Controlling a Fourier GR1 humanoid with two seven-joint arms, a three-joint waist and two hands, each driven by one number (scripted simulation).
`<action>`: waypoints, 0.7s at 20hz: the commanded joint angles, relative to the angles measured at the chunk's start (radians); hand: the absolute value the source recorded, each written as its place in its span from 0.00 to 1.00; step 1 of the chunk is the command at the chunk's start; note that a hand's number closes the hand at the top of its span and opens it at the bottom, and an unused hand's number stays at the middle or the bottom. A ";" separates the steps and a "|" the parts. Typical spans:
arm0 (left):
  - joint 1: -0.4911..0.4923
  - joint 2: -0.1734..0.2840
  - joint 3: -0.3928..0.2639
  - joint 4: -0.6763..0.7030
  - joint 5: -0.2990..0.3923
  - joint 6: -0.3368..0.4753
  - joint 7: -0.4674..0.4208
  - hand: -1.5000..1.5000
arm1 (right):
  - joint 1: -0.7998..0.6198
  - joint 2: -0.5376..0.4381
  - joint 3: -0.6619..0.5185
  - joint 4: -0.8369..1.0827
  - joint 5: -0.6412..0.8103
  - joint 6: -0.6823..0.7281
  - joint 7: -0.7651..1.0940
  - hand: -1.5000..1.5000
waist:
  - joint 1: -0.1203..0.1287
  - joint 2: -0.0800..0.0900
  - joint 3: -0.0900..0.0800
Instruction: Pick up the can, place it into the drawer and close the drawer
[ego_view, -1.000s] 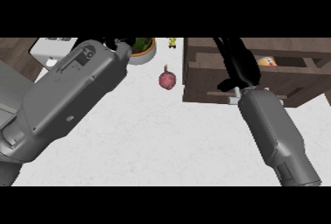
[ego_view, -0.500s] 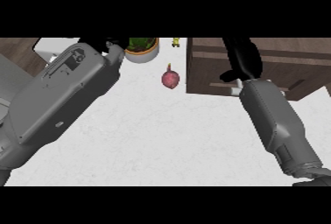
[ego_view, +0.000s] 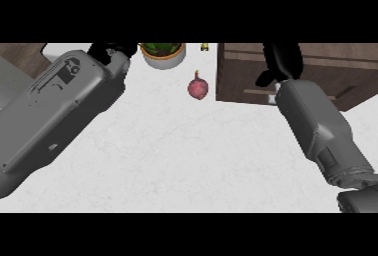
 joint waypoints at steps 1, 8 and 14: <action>0.014 0.008 0.003 -0.032 -0.012 0.007 0.008 0.00 | -0.082 -0.022 -0.018 0.045 0.006 -0.024 0.032 0.00 | 0.015 0.006 0.001; -0.006 0.035 0.013 -0.072 -0.011 0.019 0.072 0.00 | -0.147 -0.043 -0.034 0.092 -0.003 0.032 0.021 0.00 | 0.019 0.007 0.001; 0.007 0.023 -0.008 -0.103 -0.025 0.026 0.071 0.00 | -0.175 -0.003 -0.221 0.092 -0.223 0.167 -0.167 0.00 | 0.033 0.008 0.007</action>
